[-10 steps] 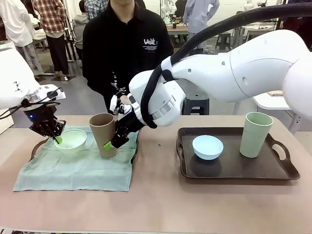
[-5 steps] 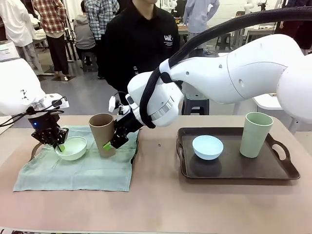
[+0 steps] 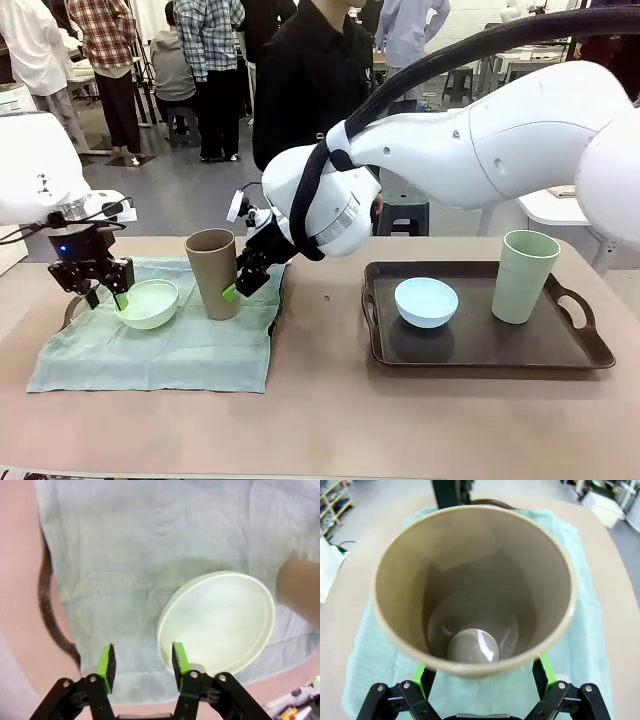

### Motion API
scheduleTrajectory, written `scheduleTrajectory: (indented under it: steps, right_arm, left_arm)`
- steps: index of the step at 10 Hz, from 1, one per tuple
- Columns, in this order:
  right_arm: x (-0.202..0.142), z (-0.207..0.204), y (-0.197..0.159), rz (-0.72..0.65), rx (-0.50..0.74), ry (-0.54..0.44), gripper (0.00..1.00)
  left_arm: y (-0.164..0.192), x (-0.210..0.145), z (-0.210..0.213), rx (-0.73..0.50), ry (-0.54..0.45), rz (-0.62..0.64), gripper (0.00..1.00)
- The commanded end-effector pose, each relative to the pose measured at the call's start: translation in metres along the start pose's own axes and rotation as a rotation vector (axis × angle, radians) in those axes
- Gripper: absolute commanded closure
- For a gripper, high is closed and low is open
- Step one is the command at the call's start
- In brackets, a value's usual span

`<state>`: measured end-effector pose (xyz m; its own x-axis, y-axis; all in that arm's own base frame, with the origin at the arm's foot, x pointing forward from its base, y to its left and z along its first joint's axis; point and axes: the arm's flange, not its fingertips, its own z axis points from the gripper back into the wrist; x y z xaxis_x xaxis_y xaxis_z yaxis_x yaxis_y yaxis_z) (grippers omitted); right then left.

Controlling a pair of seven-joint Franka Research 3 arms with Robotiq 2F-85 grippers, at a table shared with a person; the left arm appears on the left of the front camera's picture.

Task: Set up a tray with a mat and arrange the tableware.
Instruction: Place the Picnic Bowl and Reusable plastic cup back onto the Handle tray in front of the human's position.

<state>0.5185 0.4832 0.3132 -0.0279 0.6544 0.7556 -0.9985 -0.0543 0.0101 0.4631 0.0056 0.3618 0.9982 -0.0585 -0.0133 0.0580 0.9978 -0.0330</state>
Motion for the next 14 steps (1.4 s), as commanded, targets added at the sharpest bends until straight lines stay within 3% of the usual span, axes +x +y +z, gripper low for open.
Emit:
scheduleTrajectory:
  steps: [1, 3, 5, 9, 11, 14]
  right_arm:
    - [0.011, 0.022, 0.013, -0.069, -0.053, 0.076, 0.0]
    - [0.013, 0.041, 0.017, -0.097, -0.079, 0.075, 0.0]
    - [0.019, 0.059, 0.027, -0.111, -0.076, 0.075, 0.0]
    - [0.069, 0.129, 0.063, -0.259, -0.092, 0.347, 0.0]
    - [0.102, 0.184, 0.082, -0.488, -0.166, 0.549, 0.0]
    - [0.157, 0.256, 0.127, -0.668, -0.283, 0.785, 0.0]
  left_arm:
    - [0.009, -0.01, 0.023, 0.018, -0.001, 0.032, 0.24]
    - [0.02, -0.016, 0.041, 0.001, -0.002, 0.029, 0.04]
    - [0.029, -0.031, 0.069, -0.031, 0.003, 0.012, 0.0]
    - [0.011, -0.069, 0.155, 0.004, -0.105, -0.072, 0.0]
    - [-0.022, -0.072, 0.171, 0.028, -0.12, -0.124, 0.0]
    - [-0.079, -0.075, 0.189, 0.068, -0.123, -0.146, 0.0]
